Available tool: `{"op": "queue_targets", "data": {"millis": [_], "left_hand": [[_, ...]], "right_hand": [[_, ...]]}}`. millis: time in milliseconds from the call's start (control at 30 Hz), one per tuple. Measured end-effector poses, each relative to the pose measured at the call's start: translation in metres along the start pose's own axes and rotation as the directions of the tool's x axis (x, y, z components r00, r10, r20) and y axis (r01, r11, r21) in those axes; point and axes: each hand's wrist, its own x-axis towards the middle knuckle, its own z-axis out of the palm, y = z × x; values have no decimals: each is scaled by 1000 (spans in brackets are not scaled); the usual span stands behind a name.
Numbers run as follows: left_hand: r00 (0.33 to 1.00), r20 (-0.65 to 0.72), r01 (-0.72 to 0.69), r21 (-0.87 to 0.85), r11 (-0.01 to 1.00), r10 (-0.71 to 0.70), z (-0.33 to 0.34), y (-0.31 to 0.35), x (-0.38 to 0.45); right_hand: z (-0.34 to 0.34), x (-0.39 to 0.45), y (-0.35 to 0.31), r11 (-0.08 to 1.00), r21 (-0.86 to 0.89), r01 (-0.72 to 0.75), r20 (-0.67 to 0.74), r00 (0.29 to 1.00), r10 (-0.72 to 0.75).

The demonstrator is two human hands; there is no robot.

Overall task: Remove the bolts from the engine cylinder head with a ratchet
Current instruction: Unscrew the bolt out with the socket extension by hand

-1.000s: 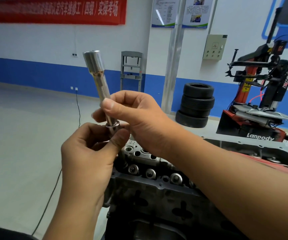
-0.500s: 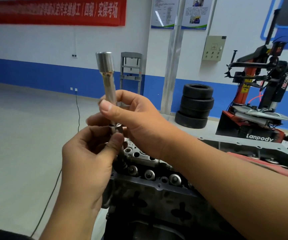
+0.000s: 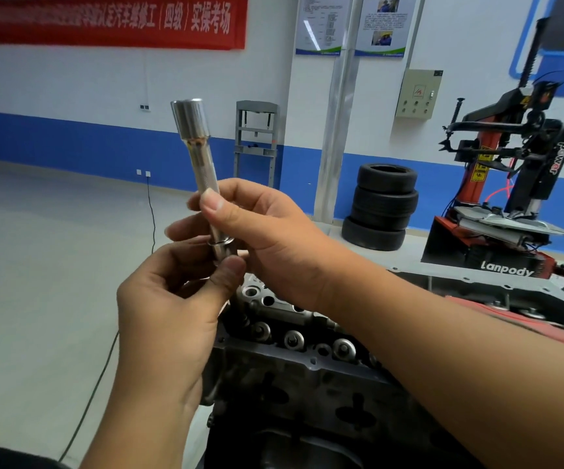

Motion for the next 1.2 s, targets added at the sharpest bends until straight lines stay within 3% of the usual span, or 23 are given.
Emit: {"op": "queue_targets", "data": {"millis": [67,233,467,700,933,1200], "left_hand": [[1000,16,22,-25,999,-21,-1,0,1],[972,219,100,-78,992,-81,-5,1,1],[999,37,8,-19,1000,-7,-2,0,1],[975,220,47,-55,997,-34,-3,2,0],[999,35,-17,-34,999,18,0,1,0],[975,220,22,22,1000,-26,-5,-1,1]], "right_hand": [[-2,0,1,999,-28,17,-15,1000,-18],[-3,0,-1,997,-68,23,-19,1000,-25],[-2,0,0,1000,-27,-2,-21,1000,1],[-3,-1,-1,997,-80,17,-16,1000,-18],[0,0,-1,999,-51,-8,-42,999,6],[-4,-1,-1,997,-72,9,-19,1000,-11]]}}
